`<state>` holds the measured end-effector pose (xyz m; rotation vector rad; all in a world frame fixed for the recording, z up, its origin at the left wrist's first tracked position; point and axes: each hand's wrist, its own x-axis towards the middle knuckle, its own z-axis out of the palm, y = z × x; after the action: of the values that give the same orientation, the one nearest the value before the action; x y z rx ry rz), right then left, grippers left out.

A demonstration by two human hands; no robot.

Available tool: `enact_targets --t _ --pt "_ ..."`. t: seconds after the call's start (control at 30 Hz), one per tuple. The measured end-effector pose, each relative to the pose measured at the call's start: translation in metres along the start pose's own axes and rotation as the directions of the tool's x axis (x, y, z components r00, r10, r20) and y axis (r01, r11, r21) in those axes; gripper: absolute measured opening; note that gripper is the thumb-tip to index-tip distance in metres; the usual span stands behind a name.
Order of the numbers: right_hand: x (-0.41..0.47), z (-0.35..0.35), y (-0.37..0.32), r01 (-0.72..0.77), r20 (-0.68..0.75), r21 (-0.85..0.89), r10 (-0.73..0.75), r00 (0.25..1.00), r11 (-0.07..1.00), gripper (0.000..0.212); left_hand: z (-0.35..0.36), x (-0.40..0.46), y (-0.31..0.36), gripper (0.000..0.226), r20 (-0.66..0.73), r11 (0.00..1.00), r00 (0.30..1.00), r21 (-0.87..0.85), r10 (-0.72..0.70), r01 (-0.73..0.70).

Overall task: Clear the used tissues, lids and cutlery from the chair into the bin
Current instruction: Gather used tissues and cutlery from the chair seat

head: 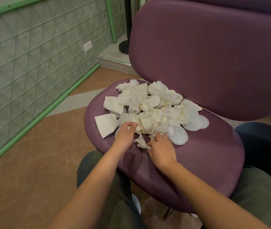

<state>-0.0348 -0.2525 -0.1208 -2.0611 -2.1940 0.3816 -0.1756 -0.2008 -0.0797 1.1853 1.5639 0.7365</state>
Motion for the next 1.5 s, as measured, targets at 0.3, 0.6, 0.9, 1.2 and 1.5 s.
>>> enact_targets --t 0.3,0.6,0.9,1.2,1.5 --pt "-0.004 -0.029 -0.004 0.036 -0.272 0.482 0.11 0.956 0.875 0.013 0.01 -0.002 0.001 0.038 0.165 0.994 0.983 -0.062 -0.074 0.085" --pt "-0.008 -0.041 -0.01 -0.001 -0.214 0.733 0.233 0.949 0.68 0.009 0.031 -0.008 0.015 0.037 0.177 0.947 0.977 -0.276 -0.12 0.167" --pt "-0.013 -0.032 0.004 -0.025 -0.2 0.753 0.266 0.943 0.657 0.019 0.041 -0.01 0.015 0.023 0.277 0.927 0.958 -0.334 -0.075 0.169" --pt "-0.003 -0.038 0.031 -0.169 -0.095 0.7 0.326 0.941 0.694 0.004 0.049 -0.019 0.012 0.043 0.349 0.986 0.934 -0.113 -0.079 0.125" --pt "-0.03 -0.014 0.049 -0.282 0.008 0.267 0.29 0.957 0.922 0.033 0.051 -0.019 0.005 0.012 0.217 0.993 0.975 0.102 0.037 -0.06"
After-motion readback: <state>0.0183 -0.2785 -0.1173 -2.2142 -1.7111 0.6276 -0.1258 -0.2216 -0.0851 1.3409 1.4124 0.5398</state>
